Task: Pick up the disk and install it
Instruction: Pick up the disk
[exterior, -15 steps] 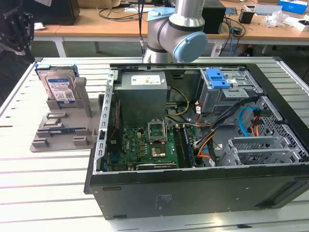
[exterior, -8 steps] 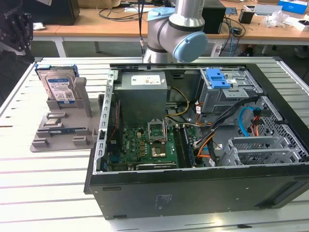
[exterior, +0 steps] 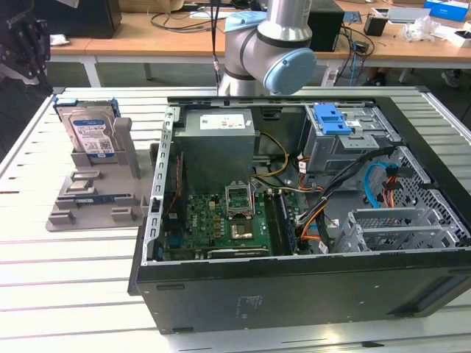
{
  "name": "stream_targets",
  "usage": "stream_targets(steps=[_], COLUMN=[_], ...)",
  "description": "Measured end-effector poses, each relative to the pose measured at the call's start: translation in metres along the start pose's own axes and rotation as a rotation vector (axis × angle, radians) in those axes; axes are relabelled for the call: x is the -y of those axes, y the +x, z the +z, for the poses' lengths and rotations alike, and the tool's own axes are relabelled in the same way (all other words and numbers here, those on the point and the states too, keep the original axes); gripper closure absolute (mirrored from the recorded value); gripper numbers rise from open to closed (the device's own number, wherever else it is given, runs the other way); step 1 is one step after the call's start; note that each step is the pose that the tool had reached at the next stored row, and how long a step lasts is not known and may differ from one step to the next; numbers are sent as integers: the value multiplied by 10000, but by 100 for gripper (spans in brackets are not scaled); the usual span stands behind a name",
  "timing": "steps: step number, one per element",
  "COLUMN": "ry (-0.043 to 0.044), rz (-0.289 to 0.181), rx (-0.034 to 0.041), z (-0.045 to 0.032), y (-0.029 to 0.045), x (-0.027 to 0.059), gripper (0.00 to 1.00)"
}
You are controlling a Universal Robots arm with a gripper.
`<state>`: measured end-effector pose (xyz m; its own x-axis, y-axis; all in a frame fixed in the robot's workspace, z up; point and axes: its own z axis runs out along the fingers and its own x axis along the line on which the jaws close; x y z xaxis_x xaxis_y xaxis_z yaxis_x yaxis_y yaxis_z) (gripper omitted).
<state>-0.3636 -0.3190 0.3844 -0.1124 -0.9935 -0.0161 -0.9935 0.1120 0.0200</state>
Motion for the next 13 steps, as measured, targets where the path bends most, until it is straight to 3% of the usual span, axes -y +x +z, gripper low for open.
stream_targets(steps=[5, 6, 7, 11, 13], ry=[0, 0, 0, 0, -1], rz=[-2, -2, -3, -2, -3], rx=[-1, -1, 0, 0, -1], z=[0, 0, 0, 1, 5], y=[0, 0, 0, -25, -117], x=[0, 0, 0, -2, -13], gripper=[58, 58, 52, 52, 52])
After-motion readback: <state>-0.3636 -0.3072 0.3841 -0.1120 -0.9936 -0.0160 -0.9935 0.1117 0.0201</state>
